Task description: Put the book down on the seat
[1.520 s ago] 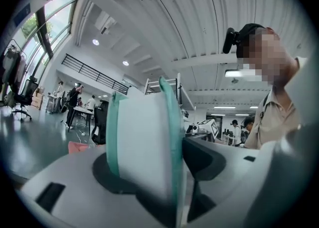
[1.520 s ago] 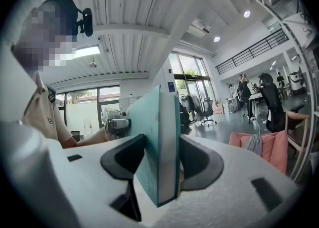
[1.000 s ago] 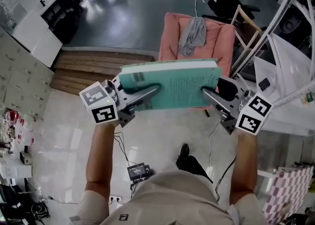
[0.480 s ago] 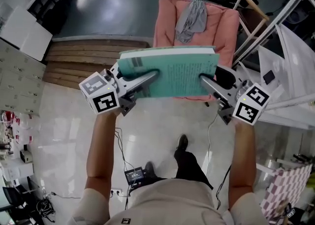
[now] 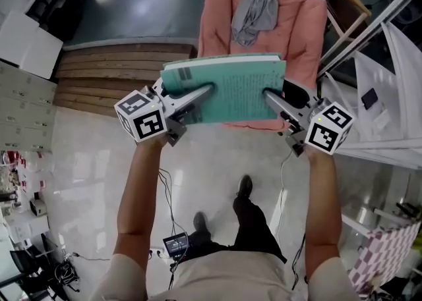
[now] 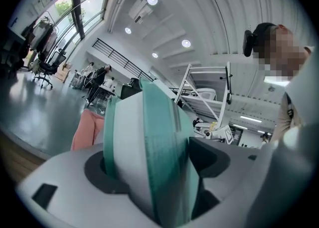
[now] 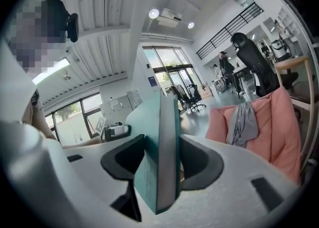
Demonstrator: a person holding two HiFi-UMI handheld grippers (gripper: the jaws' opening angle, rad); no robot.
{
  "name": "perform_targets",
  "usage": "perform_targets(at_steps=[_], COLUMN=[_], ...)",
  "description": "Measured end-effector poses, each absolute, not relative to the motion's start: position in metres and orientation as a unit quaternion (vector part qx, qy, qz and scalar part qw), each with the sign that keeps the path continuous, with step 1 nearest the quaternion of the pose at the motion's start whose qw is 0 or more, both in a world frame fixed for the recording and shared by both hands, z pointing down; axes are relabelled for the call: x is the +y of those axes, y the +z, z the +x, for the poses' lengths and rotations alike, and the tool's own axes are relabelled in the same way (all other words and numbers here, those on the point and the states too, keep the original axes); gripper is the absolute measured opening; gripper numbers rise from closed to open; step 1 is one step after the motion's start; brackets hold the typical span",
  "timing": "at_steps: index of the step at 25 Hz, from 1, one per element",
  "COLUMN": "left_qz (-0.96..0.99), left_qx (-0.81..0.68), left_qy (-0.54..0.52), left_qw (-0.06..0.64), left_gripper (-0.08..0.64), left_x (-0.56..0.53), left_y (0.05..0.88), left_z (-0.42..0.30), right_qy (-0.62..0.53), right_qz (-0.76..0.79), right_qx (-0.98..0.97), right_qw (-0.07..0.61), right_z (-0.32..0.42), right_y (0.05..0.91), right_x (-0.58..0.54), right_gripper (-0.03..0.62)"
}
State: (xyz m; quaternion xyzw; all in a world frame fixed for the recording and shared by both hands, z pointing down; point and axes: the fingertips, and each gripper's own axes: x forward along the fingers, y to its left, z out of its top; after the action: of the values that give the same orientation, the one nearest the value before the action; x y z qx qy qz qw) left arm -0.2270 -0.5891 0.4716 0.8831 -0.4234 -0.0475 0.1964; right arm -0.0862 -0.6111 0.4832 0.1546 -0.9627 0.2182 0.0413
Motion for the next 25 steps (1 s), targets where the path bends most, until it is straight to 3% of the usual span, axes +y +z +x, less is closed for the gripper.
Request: perform_targets(at_steps=[25], left_qz=[0.824], left_qx=[-0.448], left_qy=[-0.003], left_qw=[0.348], left_gripper=[0.377], left_x=[-0.679], left_y=[0.752], left_z=[-0.178], right_qy=[0.354], right_qz=[0.213], right_qx=[-0.91], right_qw=[0.038], right_z=[-0.024], right_y=[0.751], right_x=[-0.693], right_gripper=[0.201])
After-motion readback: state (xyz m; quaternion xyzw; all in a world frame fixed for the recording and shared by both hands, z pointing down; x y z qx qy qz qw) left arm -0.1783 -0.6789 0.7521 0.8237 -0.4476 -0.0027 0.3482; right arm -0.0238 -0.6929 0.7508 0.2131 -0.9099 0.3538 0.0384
